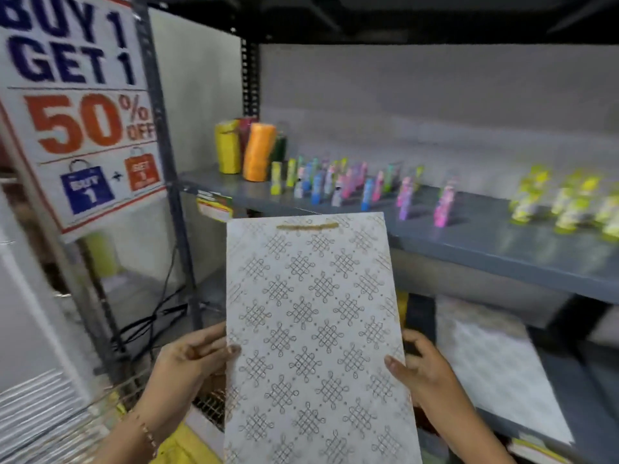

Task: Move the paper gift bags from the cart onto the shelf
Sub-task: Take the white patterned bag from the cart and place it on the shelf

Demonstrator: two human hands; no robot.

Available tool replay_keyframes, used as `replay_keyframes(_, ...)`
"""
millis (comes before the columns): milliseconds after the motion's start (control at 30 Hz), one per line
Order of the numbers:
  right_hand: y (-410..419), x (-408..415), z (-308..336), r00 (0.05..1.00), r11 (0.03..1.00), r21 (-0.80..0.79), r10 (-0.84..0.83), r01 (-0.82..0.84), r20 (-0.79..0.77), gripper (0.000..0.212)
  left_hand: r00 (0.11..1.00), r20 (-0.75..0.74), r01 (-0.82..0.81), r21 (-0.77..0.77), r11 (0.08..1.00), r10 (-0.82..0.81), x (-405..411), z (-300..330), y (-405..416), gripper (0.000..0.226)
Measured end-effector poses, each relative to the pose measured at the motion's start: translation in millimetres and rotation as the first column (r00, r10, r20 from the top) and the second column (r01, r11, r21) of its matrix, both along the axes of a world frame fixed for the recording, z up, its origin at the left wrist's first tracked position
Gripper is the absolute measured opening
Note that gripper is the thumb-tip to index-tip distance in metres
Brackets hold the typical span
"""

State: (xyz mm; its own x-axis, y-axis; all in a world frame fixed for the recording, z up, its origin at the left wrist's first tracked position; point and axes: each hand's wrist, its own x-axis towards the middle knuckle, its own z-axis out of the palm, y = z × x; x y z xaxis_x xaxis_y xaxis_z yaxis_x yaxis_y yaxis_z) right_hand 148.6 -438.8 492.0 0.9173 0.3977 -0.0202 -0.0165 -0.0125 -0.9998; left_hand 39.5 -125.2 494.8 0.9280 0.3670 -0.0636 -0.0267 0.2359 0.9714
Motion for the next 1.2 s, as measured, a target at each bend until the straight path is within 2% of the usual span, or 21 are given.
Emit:
replay_keyframes(33,-20.6,-10.4,-1.3,0.999,0.999,-0.001,-0.044,0.044,-0.005,0.085,0.999,-0.007,0.037,0.016,0.999,-0.037,3.5,2.0,-15.9,0.038)
replay_keyframes(133,-63.9,-35.2,-5.7,0.982,0.982,0.032,-0.187,0.188,-0.032,0.042,0.99,-0.021,0.143,0.081,0.986,-0.142,12.0,3.6,-54.8,0.032)
replay_keyframes(167,-78.0,-43.0,-6.8,0.97,0.969,0.04,-0.241,0.242,-0.031,0.035,0.984,-0.03,0.18,0.099,0.979,-0.178,16.7,4.1,-67.2,0.031)
replay_keyframes(300,-118.1,-65.0,-8.5,0.929,0.928,0.047,-0.368,0.37,-0.039,0.032,0.957,-0.056,0.289,0.097,0.952,-0.285,38.5,3.1,-103.4,0.033)
replay_keyframes(433,-136.3,-77.3,-6.0,0.904,0.902,0.065,-0.426,0.427,-0.022,0.052,0.922,-0.075,0.387,0.107,0.916,-0.381,62.2,3.1,-120.1,0.038)
replay_keyframes(500,-141.3,-79.0,-8.4,0.89,0.887,0.073,-0.456,0.456,-0.025,0.036,0.913,-0.075,0.408,0.108,0.907,-0.401,69.8,2.7,-125.5,0.04)
replay_keyframes(567,-145.2,-78.2,-14.3,0.882,0.88,0.071,-0.468,0.47,-0.044,0.032,0.904,-0.084,0.427,0.1,0.899,-0.42,74.9,-2.9,-128.3,0.04)
replay_keyframes(667,-144.7,-75.3,-29.2,0.889,0.887,0.065,-0.454,0.457,-0.06,0.044,0.887,-0.155,0.453,0.096,0.887,-0.436,78.1,-23.9,-125.3,0.041)
replay_keyframes(767,-138.8,-67.4,-49.0,0.897,0.897,0.088,-0.419,0.433,-0.143,0.085,0.854,-0.244,0.492,0.088,0.866,-0.46,79.8,-43.7,-116.8,0.033)
replay_keyframes(800,-136.6,-63.6,-56.9,0.897,0.9,0.096,-0.406,0.426,-0.176,0.091,0.821,-0.251,0.543,0.067,0.837,-0.513,80.2,-50.4,-114.1,0.031)
replay_keyframes(900,-131.7,-52.0,-79.5,0.875,0.897,0.06,-0.409,0.438,-0.26,0.094,0.741,-0.285,0.633,-0.006,0.774,-0.608,85.3,-63.6,-108.7,0.034)
replay_keyframes(967,-130.2,-44.6,-91.1,0.857,0.892,0.029,-0.424,0.451,-0.294,0.088,0.699,-0.372,0.65,-0.024,0.759,-0.611,103.9,-78.6,-107.1,0.04)
replay_keyframes(1033,-132.3,-37.6,-99.1,0.828,0.871,0.013,-0.462,0.491,-0.317,0.068,0.695,-0.462,0.597,-0.056,0.801,-0.55,127.7,-95.1,-112.5,0.047)
replay_keyframes(1100,-140.8,-27.2,-110.5,0.787,0.832,0.006,-0.522,0.555,-0.329,0.041,0.672,-0.511,0.57,-0.107,0.815,-0.537,144.6,-101.8,-127.3,0.031)
replay_keyframes(1133,-147.1,-21.6,-114.8,0.768,0.818,0.0,-0.541,0.576,-0.343,0.035,0.663,-0.521,0.568,-0.117,0.815,-0.537,152.5,-103.6,-136.4,0.026)
replay_keyframes(1200,-162.7,-6.8,-120.9,0.745,0.803,-0.012,-0.558,0.596,-0.365,0.032,0.631,-0.53,0.592,-0.143,0.793,-0.567,166.0,-104.8,-152.8,0.034)
